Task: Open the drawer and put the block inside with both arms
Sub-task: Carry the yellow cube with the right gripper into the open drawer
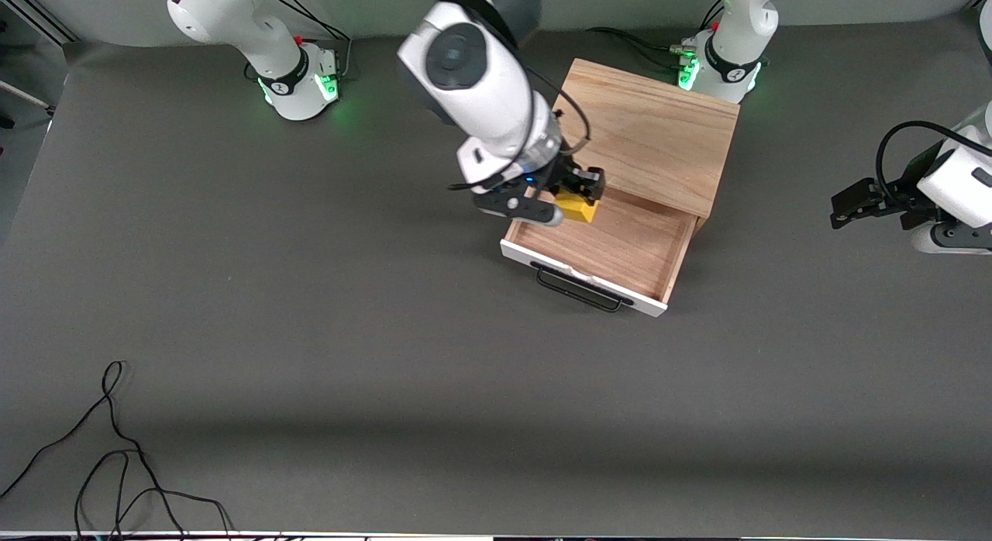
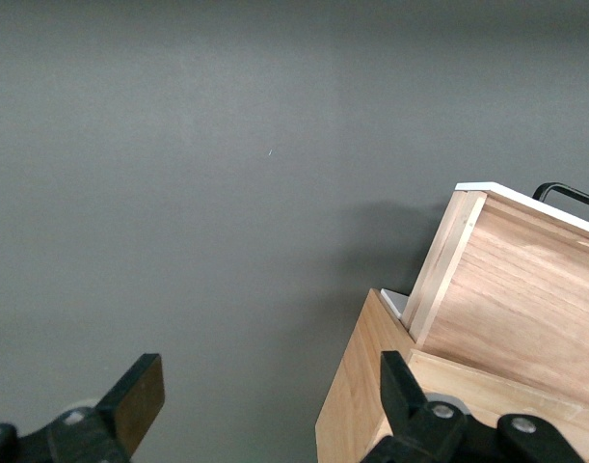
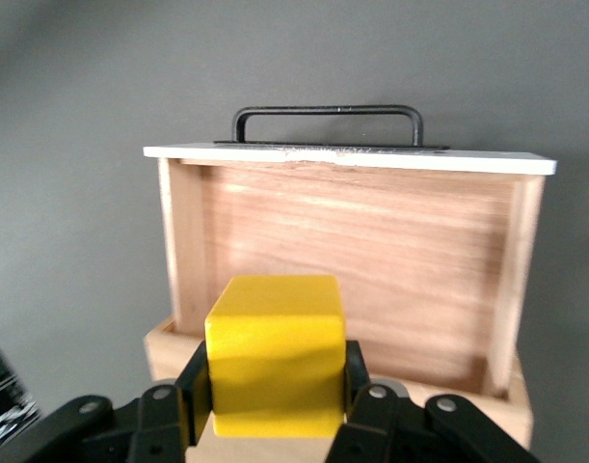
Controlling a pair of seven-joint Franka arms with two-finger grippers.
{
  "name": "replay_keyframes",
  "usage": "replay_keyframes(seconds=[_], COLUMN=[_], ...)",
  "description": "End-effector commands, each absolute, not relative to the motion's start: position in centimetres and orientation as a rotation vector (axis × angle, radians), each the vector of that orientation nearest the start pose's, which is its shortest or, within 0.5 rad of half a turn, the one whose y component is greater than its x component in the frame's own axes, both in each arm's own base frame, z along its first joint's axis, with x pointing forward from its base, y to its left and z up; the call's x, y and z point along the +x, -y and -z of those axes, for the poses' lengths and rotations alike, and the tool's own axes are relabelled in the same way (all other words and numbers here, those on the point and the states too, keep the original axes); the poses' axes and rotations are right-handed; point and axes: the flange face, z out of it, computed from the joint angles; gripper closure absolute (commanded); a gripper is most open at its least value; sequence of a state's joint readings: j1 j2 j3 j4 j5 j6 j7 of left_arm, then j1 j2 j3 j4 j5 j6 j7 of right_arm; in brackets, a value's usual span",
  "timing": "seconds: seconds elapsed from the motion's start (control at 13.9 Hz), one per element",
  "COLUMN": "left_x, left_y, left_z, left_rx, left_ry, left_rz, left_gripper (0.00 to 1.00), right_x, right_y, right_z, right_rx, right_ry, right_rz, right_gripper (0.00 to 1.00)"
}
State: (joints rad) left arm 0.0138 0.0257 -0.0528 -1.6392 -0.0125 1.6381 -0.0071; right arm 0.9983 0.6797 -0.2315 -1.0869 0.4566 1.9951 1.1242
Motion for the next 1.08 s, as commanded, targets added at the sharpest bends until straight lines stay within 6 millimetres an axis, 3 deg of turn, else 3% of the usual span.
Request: replay_keyframes(seconds=[0.0, 0.29, 0.43, 0.5, 0.58, 0.65, 1.01], left_x=[56.3, 56.3, 56.3, 56.3, 56.3, 56.3, 56.3], left_y=[2.3, 2.2, 2.2, 2.2, 2.2, 2.2, 2.2], left_z=[-58.6, -58.7, -58.6, -58.6, -58.6, -58.6, -58.6], left_rx=[-3.143, -3.143, -3.143, -3.143, -3.143, -3.143, -3.143], left_ry=[-0.048, -0.043, -0.041, -0.041, -0.043, -0.043, -0.043], left_rz=[-0.036, -0.034, -0.041, -0.041, -0.039, -0.041, -0.041], left_gripper=[0.00, 0.00, 0.00, 0.00, 0.00, 0.00, 0.00], right_x=[48.6, 48.2, 48.3, 48.4, 48.5, 48.5, 48.9], right_y=[-61.4, -62.2, -62.1, -62.1, -62.1, -62.1, -61.8], right_z=[-41.0, -36.3, -34.7, -34.1, -33.4, -33.0, -33.0], right_rx=[-2.739, -2.786, -2.806, -2.816, -2.829, -2.832, -2.826], right_ry=[-0.609, -0.626, -0.633, -0.633, -0.631, -0.637, -0.649], right_rz=[-0.091, -0.102, -0.106, -0.090, -0.075, -0.077, -0.068], right_gripper=[0.90, 0.89, 0.81, 0.71, 0.43, 0.01, 0.00])
